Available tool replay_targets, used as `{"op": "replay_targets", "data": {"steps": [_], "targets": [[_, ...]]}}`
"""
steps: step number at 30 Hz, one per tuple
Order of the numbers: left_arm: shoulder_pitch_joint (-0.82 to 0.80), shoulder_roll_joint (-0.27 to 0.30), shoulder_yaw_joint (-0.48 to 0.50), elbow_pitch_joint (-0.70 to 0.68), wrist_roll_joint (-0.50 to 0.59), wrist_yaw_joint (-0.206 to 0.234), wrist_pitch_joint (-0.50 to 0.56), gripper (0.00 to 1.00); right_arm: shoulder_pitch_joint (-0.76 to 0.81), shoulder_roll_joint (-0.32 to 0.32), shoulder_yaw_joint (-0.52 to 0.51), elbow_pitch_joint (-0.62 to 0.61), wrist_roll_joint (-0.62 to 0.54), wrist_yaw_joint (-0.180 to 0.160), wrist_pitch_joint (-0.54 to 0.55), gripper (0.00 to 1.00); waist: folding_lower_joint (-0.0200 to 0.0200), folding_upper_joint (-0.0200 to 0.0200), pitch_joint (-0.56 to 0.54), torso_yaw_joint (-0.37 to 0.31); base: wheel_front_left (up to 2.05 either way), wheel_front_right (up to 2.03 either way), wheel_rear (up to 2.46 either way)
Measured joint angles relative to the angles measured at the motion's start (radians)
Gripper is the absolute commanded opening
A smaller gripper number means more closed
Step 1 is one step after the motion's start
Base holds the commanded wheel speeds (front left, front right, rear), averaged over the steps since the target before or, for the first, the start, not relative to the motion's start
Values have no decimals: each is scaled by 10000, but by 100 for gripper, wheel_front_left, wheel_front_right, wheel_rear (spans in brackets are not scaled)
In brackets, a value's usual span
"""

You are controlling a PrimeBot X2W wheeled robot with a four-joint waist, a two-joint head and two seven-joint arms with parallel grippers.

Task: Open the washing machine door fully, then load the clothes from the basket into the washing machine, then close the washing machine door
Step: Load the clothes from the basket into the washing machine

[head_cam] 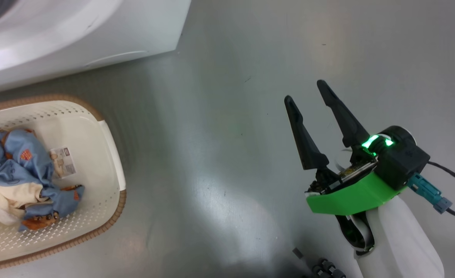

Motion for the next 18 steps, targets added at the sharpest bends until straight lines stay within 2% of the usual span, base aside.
{"op": "replay_targets", "data": {"steps": [11,18], "targets": [[464,-163,-180,169,-10,-6,-560,100,-134,0,-88,228,6,0,0,100,0,0,-238,191,0,0,0],[1920,-483,-96,-637,-12,389,-688,100,-76,-2,-351,297,-12,0,-2,100,1,0,-625,422,0,0,0]]}}
